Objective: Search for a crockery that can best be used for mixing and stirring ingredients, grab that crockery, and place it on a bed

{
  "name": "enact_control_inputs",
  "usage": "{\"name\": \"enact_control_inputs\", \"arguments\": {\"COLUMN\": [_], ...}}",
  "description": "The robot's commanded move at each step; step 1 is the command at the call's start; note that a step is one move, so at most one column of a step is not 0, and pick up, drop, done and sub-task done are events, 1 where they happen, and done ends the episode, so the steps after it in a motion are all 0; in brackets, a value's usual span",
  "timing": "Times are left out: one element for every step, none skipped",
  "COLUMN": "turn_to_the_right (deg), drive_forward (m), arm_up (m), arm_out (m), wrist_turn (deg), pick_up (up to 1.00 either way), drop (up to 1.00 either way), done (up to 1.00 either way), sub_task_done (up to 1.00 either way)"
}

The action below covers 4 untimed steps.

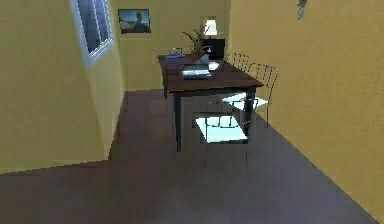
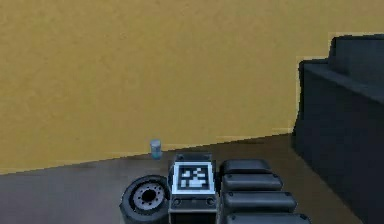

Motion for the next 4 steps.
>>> {"name": "enact_control_inputs", "arguments": {"turn_to_the_right": [-36.0, 0.0, -45.0, -21.0], "drive_forward": [0.00, 0.60, 0.00, 0.00], "arm_up": [0.00, 0.00, 0.00, 0.00], "arm_out": [0.00, 0.00, 0.00, 0.00], "wrist_turn": [0.0, 0.0, 0.0, 0.0], "pick_up": [0.00, 0.00, 0.00, 0.00], "drop": [0.00, 0.00, 0.00, 0.00], "done": [0.00, 0.00, 0.00, 0.00], "sub_task_done": [0.00, 0.00, 0.00, 0.00]}}
